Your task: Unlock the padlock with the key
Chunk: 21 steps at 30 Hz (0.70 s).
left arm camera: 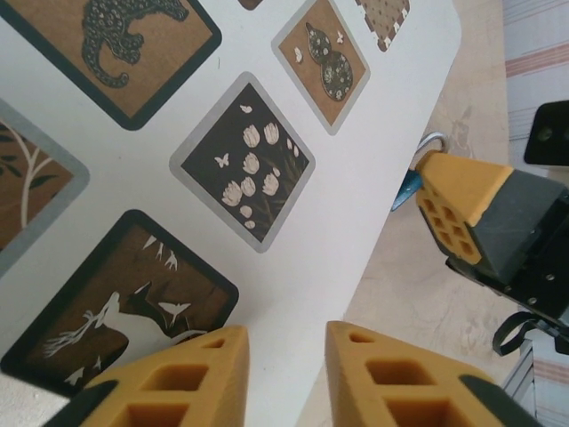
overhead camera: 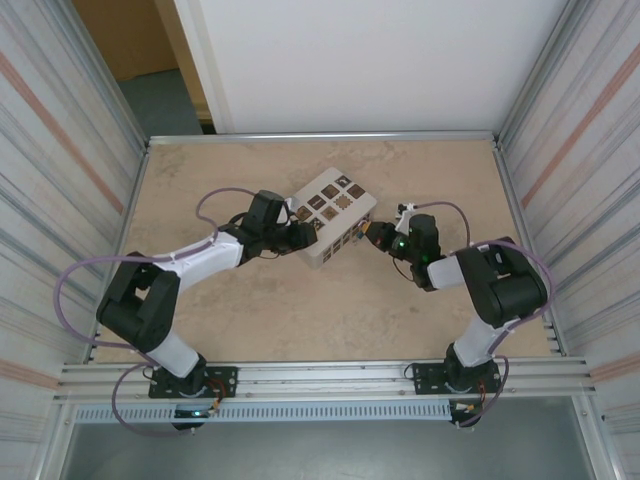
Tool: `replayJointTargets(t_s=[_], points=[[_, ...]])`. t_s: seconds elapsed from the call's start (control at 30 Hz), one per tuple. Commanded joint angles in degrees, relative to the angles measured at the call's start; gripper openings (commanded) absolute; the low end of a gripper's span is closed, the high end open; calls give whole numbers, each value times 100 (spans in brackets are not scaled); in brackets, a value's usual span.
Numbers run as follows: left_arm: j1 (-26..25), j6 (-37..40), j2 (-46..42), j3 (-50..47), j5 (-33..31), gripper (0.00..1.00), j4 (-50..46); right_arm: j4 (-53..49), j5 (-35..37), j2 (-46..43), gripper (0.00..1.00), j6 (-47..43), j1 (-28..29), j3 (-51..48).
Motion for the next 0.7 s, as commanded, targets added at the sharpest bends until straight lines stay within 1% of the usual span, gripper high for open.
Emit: replayJointTargets(t_s=[0.0,0.2,0.37,0.67], points=[[-31,-68,-136,-147,9,34,-598,-670,63,-488,0,-503,-51,93],[-34,-75,-540,-100,22,43,-578,-1687,137,-1197,0,-989,-99,209],[3,-11,-1056,-203,-109,46,-695,-2645,194,-1813,0,-1399,-104,314],[225,147,-2147,-651,-661,51,-1248,-4515,554,-2801,0,-2146,202,685]])
